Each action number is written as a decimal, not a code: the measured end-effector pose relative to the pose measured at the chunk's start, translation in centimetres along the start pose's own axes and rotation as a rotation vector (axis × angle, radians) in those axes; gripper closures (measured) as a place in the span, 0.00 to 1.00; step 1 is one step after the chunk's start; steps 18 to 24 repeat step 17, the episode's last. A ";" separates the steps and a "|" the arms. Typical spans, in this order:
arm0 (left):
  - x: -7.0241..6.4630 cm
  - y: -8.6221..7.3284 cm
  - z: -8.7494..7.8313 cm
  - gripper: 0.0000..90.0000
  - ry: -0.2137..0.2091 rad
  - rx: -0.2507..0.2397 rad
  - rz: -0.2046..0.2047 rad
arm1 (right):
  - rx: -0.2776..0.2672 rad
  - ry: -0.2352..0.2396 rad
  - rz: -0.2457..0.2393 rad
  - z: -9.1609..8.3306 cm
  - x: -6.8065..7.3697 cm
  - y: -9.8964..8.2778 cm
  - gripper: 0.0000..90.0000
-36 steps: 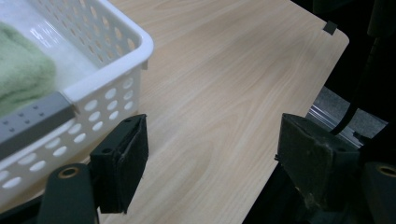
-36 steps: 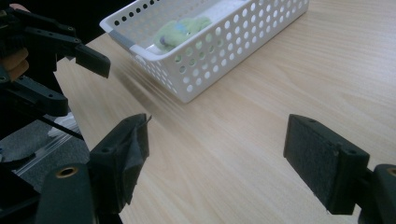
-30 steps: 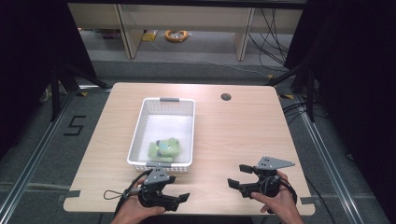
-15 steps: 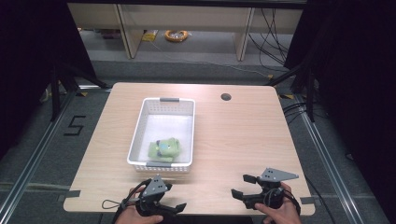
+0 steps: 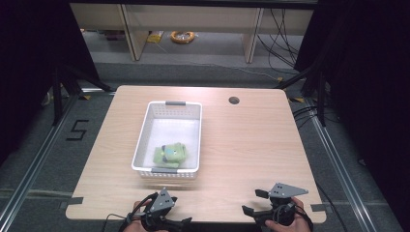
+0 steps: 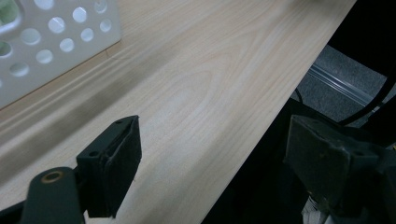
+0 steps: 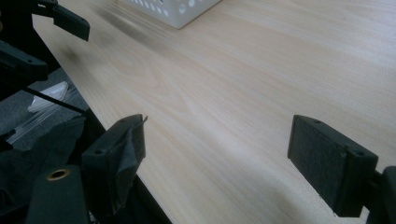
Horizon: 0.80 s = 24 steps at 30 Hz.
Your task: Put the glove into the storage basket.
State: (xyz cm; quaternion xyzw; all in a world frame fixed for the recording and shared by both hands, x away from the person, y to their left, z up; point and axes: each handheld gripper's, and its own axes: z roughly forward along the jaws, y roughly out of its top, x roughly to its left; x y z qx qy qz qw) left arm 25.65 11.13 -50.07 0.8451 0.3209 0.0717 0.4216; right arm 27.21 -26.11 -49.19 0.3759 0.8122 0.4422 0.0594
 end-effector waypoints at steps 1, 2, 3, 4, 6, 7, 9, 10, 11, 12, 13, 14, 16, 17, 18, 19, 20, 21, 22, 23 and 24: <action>-0.1 0.0 0.0 0.20 -0.001 -0.009 -0.012 | -0.009 -0.001 -0.016 0.1 -0.1 -0.1 0.22; 0.0 0.0 0.0 0.20 0.002 -0.002 -0.006 | 0.003 0.008 0.019 0.1 0.2 -0.2 0.22; -0.1 -0.1 0.1 0.20 0.008 -0.011 -0.041 | 0.005 0.005 0.012 0.1 0.2 -0.3 0.22; 0.0 -0.1 0.0 0.20 0.004 -0.010 -0.028 | 0.010 0.003 -0.007 0.1 0.0 -0.3 0.22; 0.2 -0.1 0.0 0.20 0.014 -0.004 -0.010 | 0.020 0.003 0.027 0.1 0.5 -0.3 0.22; 0.0 -0.2 0.2 0.20 0.005 -0.017 -0.052 | 0.022 0.004 0.029 0.1 0.5 -0.4 0.22; 0.0 -0.2 0.3 0.20 0.006 -0.021 -0.057 | 0.016 0.001 0.000 0.2 0.3 -0.3 0.22; 0.2 -0.2 0.2 0.20 0.018 0.002 -0.033 | 0.013 0.006 0.001 0.2 0.3 -0.3 0.21; 0.2 -0.2 0.2 0.20 0.016 0.002 -0.035 | 0.013 -0.001 -0.003 0.2 0.3 -0.3 0.21; 0.2 -0.2 0.2 0.20 0.016 0.002 -0.035 | 0.012 -0.001 -0.003 0.2 0.2 -0.3 0.21; 0.3 -0.2 0.2 0.20 0.015 0.006 -0.031 | 0.013 -0.002 -0.002 0.2 0.2 -0.3 0.21; 0.2 -0.2 0.2 0.20 0.006 0.001 -0.037 | 0.008 -0.006 -0.024 0.2 0.0 -0.3 0.21; 0.3 -0.2 0.1 0.20 0.008 0.005 -0.011 | 0.011 0.002 -0.016 0.3 0.1 -0.3 0.21; 0.3 -0.2 0.1 0.20 0.008 0.006 -0.025 | 0.012 0.003 -0.017 0.3 0.1 -0.3 0.21; 0.3 -0.2 0.1 0.20 0.008 0.006 -0.025 | 0.012 0.003 -0.017 0.3 0.1 -0.3 0.21; 0.3 -0.2 0.1 0.20 0.008 0.006 -0.025 | 0.012 0.003 -0.017 0.3 0.1 -0.3 0.21; 0.3 -0.2 0.1 0.20 0.008 0.006 -0.025 | 0.012 0.003 -0.017 0.3 0.1 -0.3 0.21; 0.3 -0.2 0.1 0.20 0.008 0.006 -0.025 | 0.012 0.003 -0.017 0.3 0.1 -0.3 0.21; 0.3 -0.2 0.1 0.20 0.008 0.006 -0.025 | 0.012 0.003 -0.017 0.3 0.1 -0.3 0.21; 0.3 -0.2 0.1 0.20 0.008 0.006 -0.025 | 0.012 0.003 -0.017 0.3 0.1 -0.3 0.21; 0.3 -0.2 0.1 0.20 0.008 0.006 -0.025 | 0.012 0.003 -0.017 0.3 0.1 -0.3 0.21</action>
